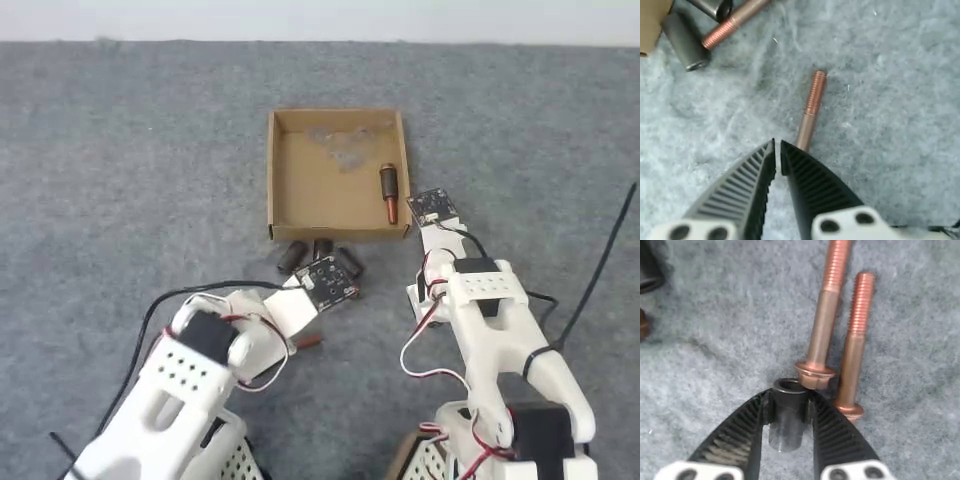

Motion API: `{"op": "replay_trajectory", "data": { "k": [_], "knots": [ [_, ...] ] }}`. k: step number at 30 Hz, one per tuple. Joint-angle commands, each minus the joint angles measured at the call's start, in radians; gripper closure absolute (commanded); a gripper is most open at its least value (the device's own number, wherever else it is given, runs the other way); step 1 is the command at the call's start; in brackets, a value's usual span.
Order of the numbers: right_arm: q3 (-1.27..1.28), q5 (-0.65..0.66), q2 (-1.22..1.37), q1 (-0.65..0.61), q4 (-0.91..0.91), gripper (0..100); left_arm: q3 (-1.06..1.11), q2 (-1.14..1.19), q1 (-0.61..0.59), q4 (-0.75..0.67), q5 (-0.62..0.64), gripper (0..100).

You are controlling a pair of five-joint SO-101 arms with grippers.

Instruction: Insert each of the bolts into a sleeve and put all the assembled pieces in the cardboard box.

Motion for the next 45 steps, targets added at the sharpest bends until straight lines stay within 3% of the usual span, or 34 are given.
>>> {"op": "replay_trajectory", "data": {
  "k": [1,10,19,28,32,36,45],
  "knots": [
    [-0.02,-0.006,-0.004,0.013,-0.018,99.2,-0.018,0.144,-0.008,-0.066,-0.021,99],
    [-0.018,-0.008,-0.004,0.013,-0.028,99.2,-0.105,0.506,0.115,-0.077,-0.144,99],
    [-0.018,-0.006,-0.004,0.013,-0.03,99.2,-0.182,0.744,0.12,-0.095,-0.164,99],
    [-0.018,-0.005,-0.004,0.015,-0.028,99.2,-0.177,0.694,-0.069,-0.098,-0.153,99],
    [-0.018,-0.005,-0.004,0.015,-0.028,99.2,-0.177,0.658,-0.157,-0.112,-0.1,99],
    [-0.018,-0.005,-0.004,0.015,-0.028,99.2,-0.186,0.683,-0.227,-0.213,-0.018,99],
    [-0.018,-0.006,-0.004,0.015,-0.027,99.2,-0.288,0.769,-0.245,-0.347,0.281,99]
  ]
}}
